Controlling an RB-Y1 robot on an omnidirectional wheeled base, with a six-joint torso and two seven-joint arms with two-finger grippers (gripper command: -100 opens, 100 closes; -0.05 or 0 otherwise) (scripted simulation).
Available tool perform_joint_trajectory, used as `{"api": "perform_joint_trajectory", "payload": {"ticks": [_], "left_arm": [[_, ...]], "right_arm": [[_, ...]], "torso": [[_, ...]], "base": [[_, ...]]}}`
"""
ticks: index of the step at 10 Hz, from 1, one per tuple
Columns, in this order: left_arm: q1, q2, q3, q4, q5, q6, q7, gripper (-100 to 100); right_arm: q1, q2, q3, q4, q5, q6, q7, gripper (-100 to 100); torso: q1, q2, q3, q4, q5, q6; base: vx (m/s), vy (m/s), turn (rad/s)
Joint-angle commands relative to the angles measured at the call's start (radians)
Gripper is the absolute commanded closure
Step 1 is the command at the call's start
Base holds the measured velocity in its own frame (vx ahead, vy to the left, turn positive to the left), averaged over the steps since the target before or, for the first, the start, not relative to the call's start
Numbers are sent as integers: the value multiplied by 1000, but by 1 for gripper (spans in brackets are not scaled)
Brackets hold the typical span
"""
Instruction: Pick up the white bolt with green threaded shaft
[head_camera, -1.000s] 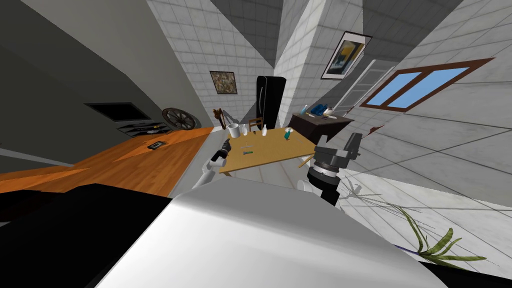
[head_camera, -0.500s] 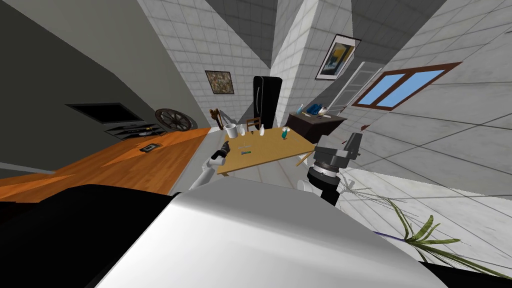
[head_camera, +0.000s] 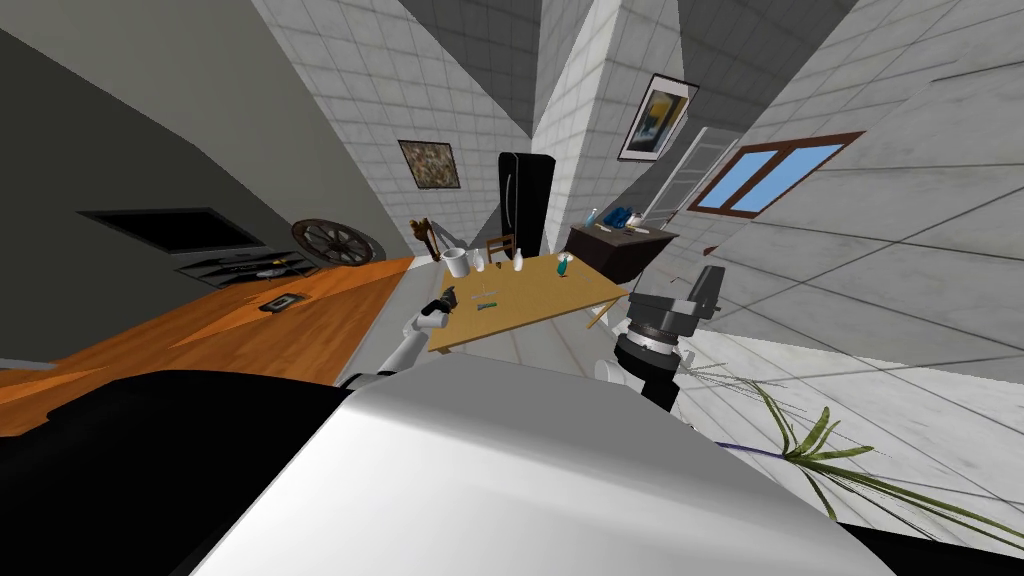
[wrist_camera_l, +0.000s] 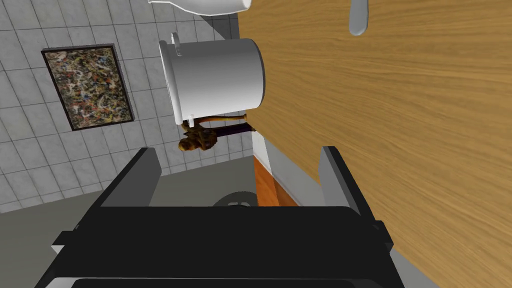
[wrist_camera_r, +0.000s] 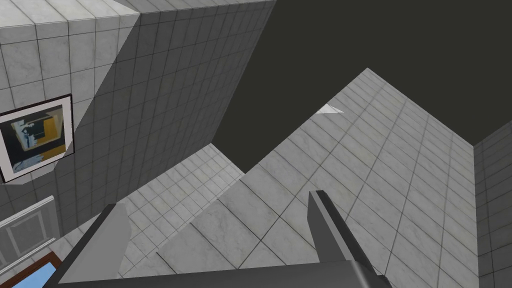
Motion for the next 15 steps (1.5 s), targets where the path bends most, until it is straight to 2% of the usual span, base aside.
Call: {"api": "perform_joint_trajectory", "payload": {"ticks": [1, 2, 4, 5, 6, 7, 8, 11, 12, 13, 14, 15], "left_arm": [[-4, 8, -5, 38, 8, -3, 3, -100], [-30, 25, -6, 67, 28, 26, 14, -100], [-30, 25, -6, 103, 28, 26, 14, -100], [-56, 41, -8, 137, 46, 54, 26, -100], [-56, 41, -8, 158, 46, 54, 26, -100], [-81, 57, -11, 196, 64, 81, 36, -100], [-81, 57, -11, 224, 64, 81, 36, -100], [-128, 86, -18, 319, 95, 129, 55, -100], [-128, 86, -18, 348, 95, 129, 55, -100], [-128, 86, -18, 348, 95, 129, 55, -100], [-150, 100, -23, 386, 108, 152, 63, -100], [-150, 100, -23, 405, 108, 152, 63, -100]], "right_arm": [[0, 0, 0, 0, 0, 0, 0, 0], [0, 0, 0, 0, 0, 0, 0, 0], [0, 0, 0, 0, 0, 0, 0, 0], [0, 0, 0, 0, 0, 0, 0, 0], [0, 0, 0, 0, 0, 0, 0, 0], [0, 0, 0, 0, 0, 0, 0, 0], [0, 0, 0, 0, 0, 0, 0, 0], [0, 0, 0, 0, 0, 0, 0, 0], [0, 0, 0, 0, 0, 0, 0, 0], [0, 0, 0, 0, 0, 0, 0, 0], [0, 0, 0, 0, 0, 0, 0, 0], [0, 0, 0, 0, 0, 0, 0, 0]], "torso": [[0, 0, 0, 0, 0, 0], [1, 0, 0, 0, 0, 0], [0, 0, 0, 0, 0, 0], [1, 0, 0, 0, 0, 0], [0, 0, 0, 0, 0, 0], [0, 0, 0, 0, 0, 0], [-1, -1, 0, 0, 0, 0], [0, -1, -1, 0, 0, 0], [-1, -2, -1, 0, 0, 0], [-1, -1, -1, 0, 0, -1], [1, 0, 0, 0, 0, -1], [-1, -1, 0, 0, 0, 0]], "base": [[4, -11, 0], [8, -26, -122], [6, -21, -33], [8, -31, -115], [9, -33, -79], [19, -51, -118], [23, -38, -68], [28, -42, -110], [25, -38, -59], [10, -15, 23], [19, -43, -132], [27, -36, -71]]}}
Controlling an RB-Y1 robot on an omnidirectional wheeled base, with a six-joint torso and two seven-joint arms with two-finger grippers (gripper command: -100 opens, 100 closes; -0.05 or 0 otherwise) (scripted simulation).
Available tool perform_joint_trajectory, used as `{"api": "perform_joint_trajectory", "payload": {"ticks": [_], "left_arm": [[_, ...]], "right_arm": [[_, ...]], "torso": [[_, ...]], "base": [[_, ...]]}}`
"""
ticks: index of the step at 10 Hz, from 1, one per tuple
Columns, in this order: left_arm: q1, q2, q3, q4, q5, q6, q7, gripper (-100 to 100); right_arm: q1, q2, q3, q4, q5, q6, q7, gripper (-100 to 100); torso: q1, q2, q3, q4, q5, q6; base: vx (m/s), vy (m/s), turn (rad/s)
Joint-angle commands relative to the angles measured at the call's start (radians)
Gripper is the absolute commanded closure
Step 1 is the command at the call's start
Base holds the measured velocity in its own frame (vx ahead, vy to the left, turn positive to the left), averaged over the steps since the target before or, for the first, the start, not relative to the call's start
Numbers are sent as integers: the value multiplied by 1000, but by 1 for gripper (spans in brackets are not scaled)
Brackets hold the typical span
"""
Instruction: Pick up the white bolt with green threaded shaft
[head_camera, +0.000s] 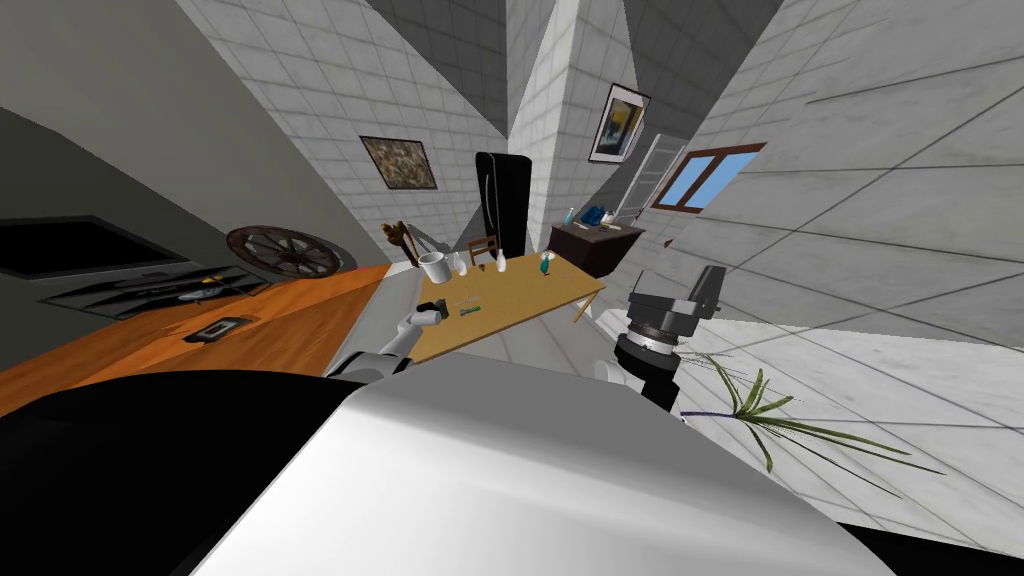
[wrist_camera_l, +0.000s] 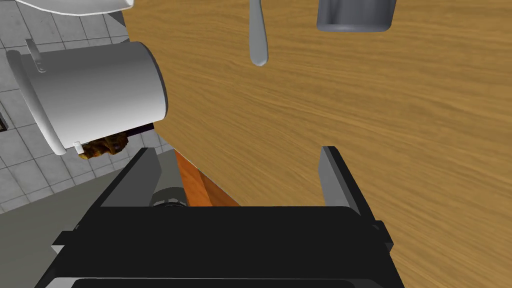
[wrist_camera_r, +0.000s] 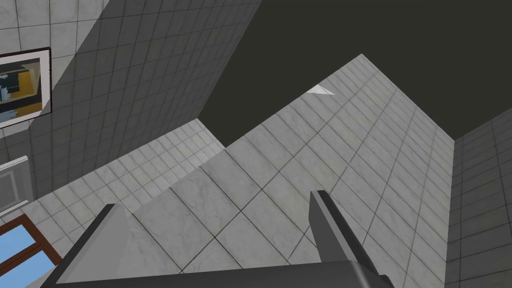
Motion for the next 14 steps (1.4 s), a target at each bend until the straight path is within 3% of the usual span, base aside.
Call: {"api": "perform_joint_trajectory", "payload": {"ticks": [1, 8, 10, 14], "left_arm": [[-21, 13, -5, 50, 13, 22, 9, -100], [-71, 47, -23, 204, 44, 75, 27, -100], [-71, 47, -23, 214, 44, 75, 27, -100], [-115, 77, -49, 355, 69, 124, 42, -100]], "right_arm": [[0, 0, 0, 0, 0, 0, 0, 0], [0, 0, 0, 0, 0, 0, 0, 0], [0, 0, 0, 0, 0, 0, 0, 0], [0, 0, 0, 0, 0, 0, 0, 0]], "torso": [[0, 0, 0, 0, 0, 0], [1, 1, 0, 0, 0, 0], [0, 0, 0, 0, 0, 0], [-3, -3, -2, -1, -1, 0]], "base": [[39, -40, -118], [33, -39, -66], [24, -24, -27], [67, -64, -130]]}}
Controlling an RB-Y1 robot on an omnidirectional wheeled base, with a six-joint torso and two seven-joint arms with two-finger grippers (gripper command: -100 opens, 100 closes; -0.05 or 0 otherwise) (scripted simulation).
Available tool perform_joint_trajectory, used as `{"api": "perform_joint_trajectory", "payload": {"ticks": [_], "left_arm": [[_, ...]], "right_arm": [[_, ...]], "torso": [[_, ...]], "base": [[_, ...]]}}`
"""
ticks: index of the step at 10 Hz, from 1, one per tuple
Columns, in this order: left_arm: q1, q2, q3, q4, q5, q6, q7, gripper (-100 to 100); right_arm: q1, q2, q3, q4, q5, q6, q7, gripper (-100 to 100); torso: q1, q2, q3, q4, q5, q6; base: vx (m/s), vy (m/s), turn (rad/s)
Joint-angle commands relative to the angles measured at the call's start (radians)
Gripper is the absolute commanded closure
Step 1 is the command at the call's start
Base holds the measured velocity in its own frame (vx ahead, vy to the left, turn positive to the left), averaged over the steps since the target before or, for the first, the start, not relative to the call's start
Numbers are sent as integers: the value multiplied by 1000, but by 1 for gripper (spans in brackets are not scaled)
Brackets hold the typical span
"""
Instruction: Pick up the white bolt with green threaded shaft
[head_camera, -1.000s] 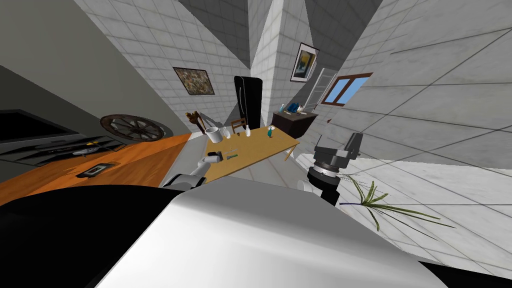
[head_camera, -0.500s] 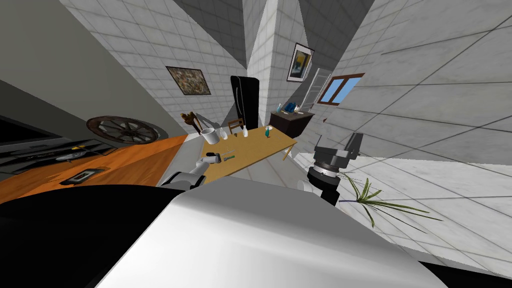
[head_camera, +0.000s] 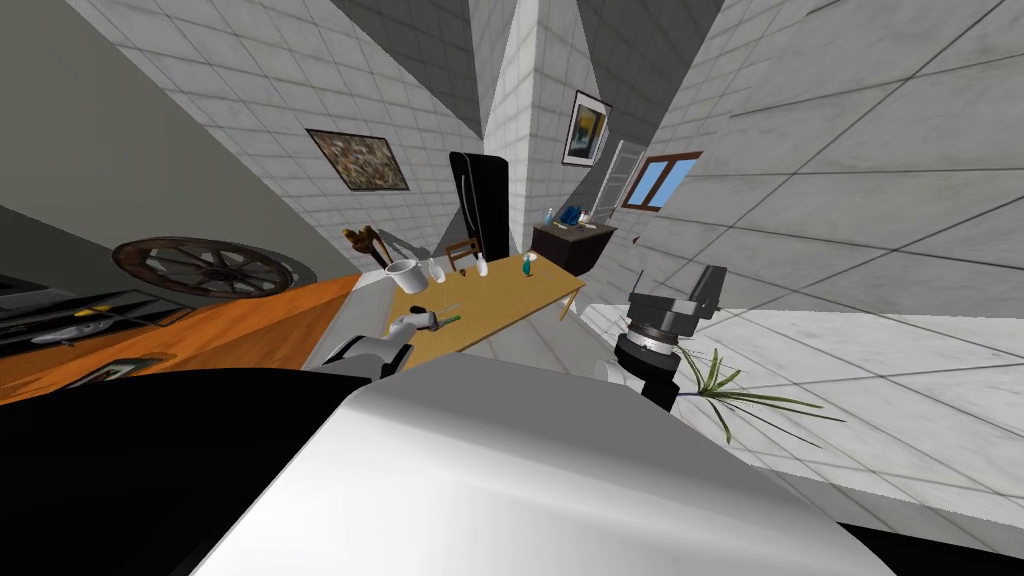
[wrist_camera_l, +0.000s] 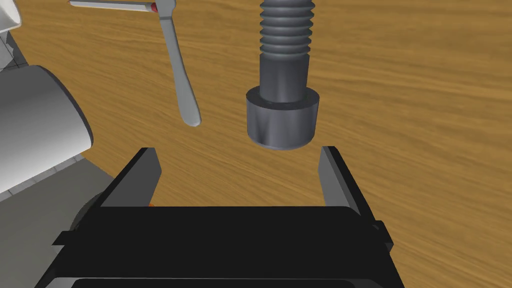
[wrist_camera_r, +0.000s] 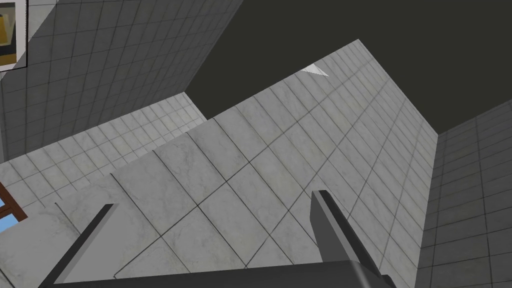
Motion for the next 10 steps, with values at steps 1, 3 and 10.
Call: {"api": "perform_joint_trajectory", "payload": {"ticks": [1, 3, 10], "left_arm": [[-2, 9, -9, 43, 7, 21, 6, -100], [-16, 13, -24, 109, 15, 39, 11, -100], [57, -3, 50, 79, 47, 41, -62, -100]], "right_arm": [[0, 0, 0, 0, 0, 0, 0, 0], [0, 0, 0, 0, 0, 0, 0, 0], [0, 0, 0, 0, 0, 0, 0, 0]], "torso": [[0, 0, 0, 0, 0, 0], [1, 0, 0, 0, 0, 0], [4, 2, 1, 0, 1, -1]], "base": [[88, -70, -98], [110, -55, -125], [63, -13, -13]]}}
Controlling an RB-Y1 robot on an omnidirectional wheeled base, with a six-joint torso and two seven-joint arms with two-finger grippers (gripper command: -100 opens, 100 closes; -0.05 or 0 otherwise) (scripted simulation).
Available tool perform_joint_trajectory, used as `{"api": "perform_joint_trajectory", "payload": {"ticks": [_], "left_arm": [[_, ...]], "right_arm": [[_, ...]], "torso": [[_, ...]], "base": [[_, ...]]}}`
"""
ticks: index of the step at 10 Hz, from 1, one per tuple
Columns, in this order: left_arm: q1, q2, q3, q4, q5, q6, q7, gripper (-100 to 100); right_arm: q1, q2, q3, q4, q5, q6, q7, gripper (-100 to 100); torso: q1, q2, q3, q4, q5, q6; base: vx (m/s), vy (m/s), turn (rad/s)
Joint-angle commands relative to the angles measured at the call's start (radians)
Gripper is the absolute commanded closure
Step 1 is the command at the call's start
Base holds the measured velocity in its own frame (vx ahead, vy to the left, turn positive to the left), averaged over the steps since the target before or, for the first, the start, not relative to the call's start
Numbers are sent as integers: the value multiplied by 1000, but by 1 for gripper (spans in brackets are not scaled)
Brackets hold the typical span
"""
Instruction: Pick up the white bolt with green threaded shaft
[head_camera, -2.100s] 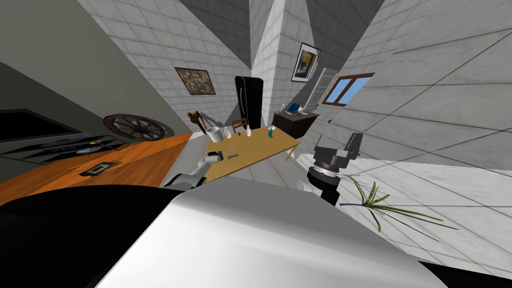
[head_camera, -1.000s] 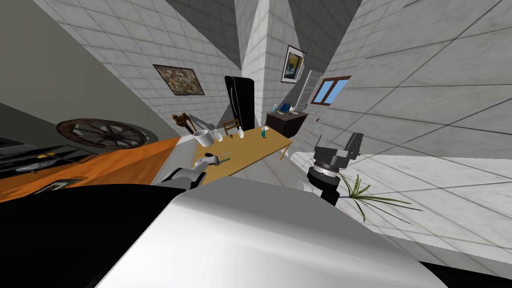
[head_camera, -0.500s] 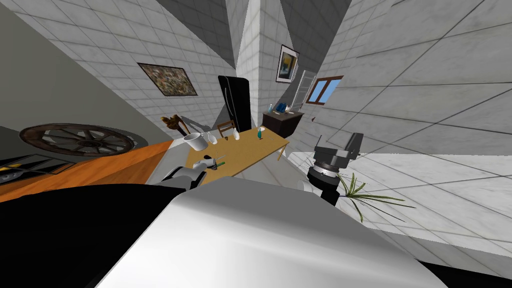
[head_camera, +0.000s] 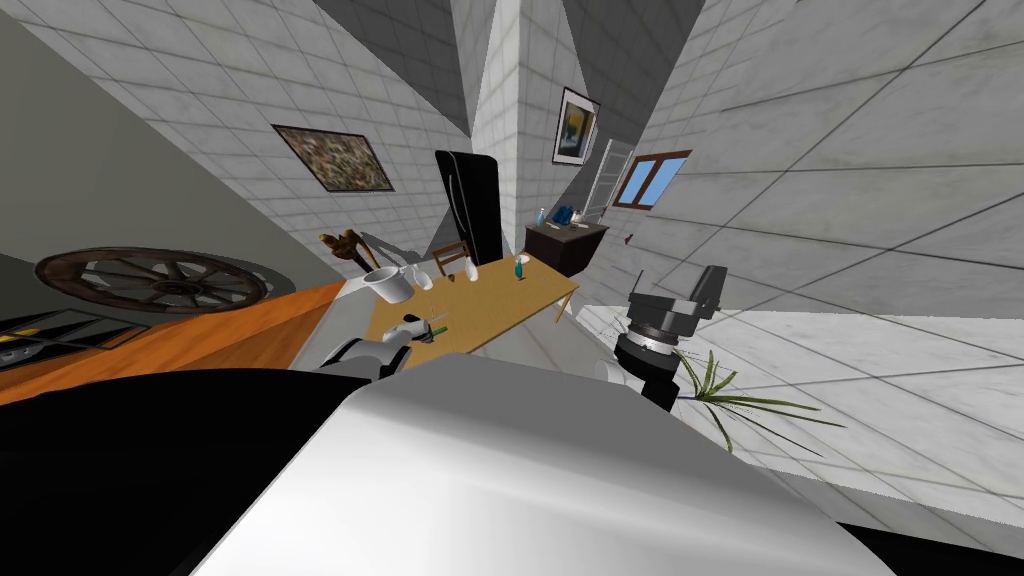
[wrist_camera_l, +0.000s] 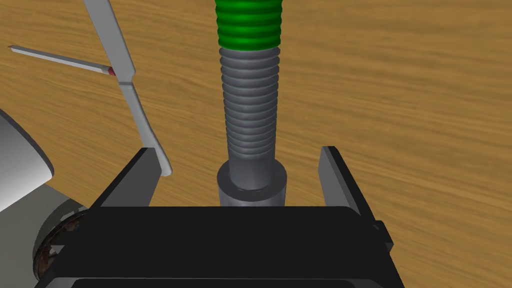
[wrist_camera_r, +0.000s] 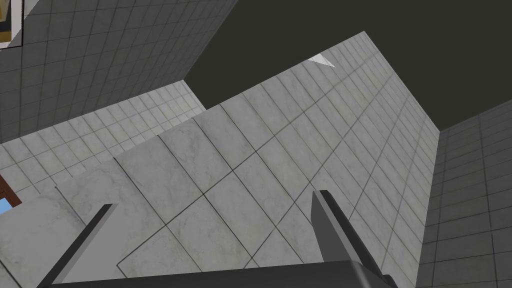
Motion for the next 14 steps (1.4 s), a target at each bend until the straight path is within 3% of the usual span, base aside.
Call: {"api": "perform_joint_trajectory", "payload": {"ticks": [1, 2, 3, 4, 5, 6, 8, 9, 10, 11, 12, 13, 14], "left_arm": [[34, -3, 19, -39, -1, 6, -24, -100], [34, -3, 19, -39, -1, 6, -24, -100], [73, -9, 59, -67, 12, 7, -67, -100], [73, -9, 59, -67, 12, 7, -67, -100], [112, -15, 98, -95, 25, 8, -104, -100], [112, -15, 98, -95, 25, 8, -111, -100], [183, -27, 168, -151, 51, 9, -179, -100], [190, -27, 177, -151, 51, 9, -197, -100], [229, -33, 217, -179, 64, 10, -231, -100], [229, -33, 217, -179, 64, 10, -240, -100], [267, -39, 256, -207, 77, 11, -278, -100], [267, -39, 256, -207, 77, 11, -284, -100], [306, -45, 296, -235, 91, 11, -314, -100]], "right_arm": [[0, 0, 0, 0, 0, 0, 0, 0], [0, 0, 0, 0, 0, 0, 0, 0], [0, 0, 0, 0, 0, 0, 0, 0], [0, 0, 0, 0, 0, 0, 0, 0], [0, 0, 0, 0, 0, 0, 0, 0], [0, 0, 0, 0, 0, 0, 0, 0], [0, 0, 0, 0, 0, 0, 0, 0], [0, 0, 0, 0, 0, 0, 0, 0], [0, 0, 0, 0, 0, 0, 0, 0], [0, 0, 0, 0, 0, 0, 0, 0], [0, 0, 0, 0, 0, 0, 0, 0], [0, 0, 0, 0, 0, 0, 0, 0], [0, 0, 0, 0, 0, 0, 0, 0]], "torso": [[0, 0, 0, 0, 0, 0], [0, 1, 0, 0, 0, 0], [1, 3, 1, 0, 0, 0], [1, 2, 1, 0, 0, 0], [0, 2, 1, 0, 0, 0], [0, 1, 0, 0, 0, 0], [0, 0, 0, 0, 0, 0], [2, -2, -2, -1, 1, 0], [3, -2, -1, -1, 2, 0], [4, -2, -1, -1, 2, 0], [4, -1, -1, -1, 2, 0], [4, -2, -2, -1, 2, 0], [5, -1, -1, -1, 2, 0]], "base": [[73, -9, 7], [31, -3, 0], [48, -7, 7], [63, -10, 13], [82, -23, 11], [74, -16, 12], [108, -14, 17], [88, -11, 12], [86, -24, 5], [73, -23, 10], [88, -22, 4], [76, -9, 16], [84, -6, 11]]}}
